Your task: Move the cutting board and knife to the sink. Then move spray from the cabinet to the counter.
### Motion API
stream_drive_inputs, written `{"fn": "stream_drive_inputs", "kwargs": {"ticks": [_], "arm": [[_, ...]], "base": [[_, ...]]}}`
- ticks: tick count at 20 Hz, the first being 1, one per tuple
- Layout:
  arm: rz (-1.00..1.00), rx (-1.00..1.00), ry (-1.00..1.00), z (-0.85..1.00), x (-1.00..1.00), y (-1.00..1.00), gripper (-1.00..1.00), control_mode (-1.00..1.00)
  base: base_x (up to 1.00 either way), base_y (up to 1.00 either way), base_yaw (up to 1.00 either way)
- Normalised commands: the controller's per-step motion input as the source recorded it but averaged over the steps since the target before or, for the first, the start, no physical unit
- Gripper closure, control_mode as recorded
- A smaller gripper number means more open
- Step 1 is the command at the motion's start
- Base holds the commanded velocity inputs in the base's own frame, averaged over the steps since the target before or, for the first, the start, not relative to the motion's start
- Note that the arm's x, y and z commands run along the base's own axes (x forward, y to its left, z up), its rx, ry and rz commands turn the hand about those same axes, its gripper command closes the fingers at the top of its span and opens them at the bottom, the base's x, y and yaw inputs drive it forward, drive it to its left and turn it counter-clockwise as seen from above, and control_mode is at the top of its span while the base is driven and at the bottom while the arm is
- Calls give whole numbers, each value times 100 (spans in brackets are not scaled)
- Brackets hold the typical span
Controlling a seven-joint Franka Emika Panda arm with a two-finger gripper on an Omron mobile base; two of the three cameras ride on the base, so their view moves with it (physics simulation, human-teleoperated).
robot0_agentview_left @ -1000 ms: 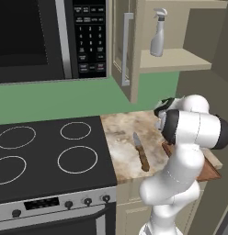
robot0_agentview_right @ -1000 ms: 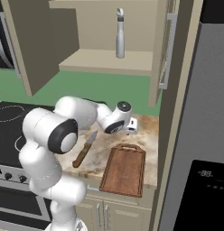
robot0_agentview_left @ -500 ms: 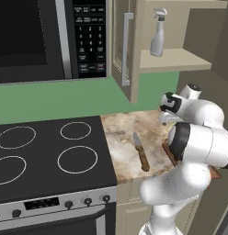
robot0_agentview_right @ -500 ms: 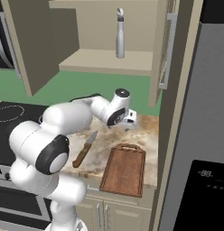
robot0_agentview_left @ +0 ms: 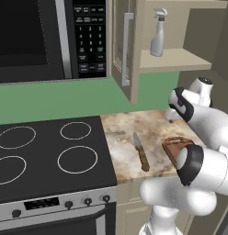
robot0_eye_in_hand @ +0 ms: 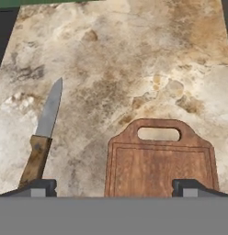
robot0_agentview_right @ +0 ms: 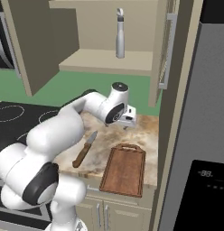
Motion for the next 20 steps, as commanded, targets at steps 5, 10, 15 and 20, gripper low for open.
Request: {"fn": "stream_drive_inputs", "kwargs": {"ticks": [5,10,15,20], "arm": [[0,0,1,36,-53,1,-100,-100],[0,-3,0,26,-59,8,-100,-100],[0,-6,-10,3,-58,5,-100,-100],[0,-1,-10,0,-53,7,-100,-100]], "base": [[0,0,0],[0,0,0],[0,0,0],[0,0,0]]}}
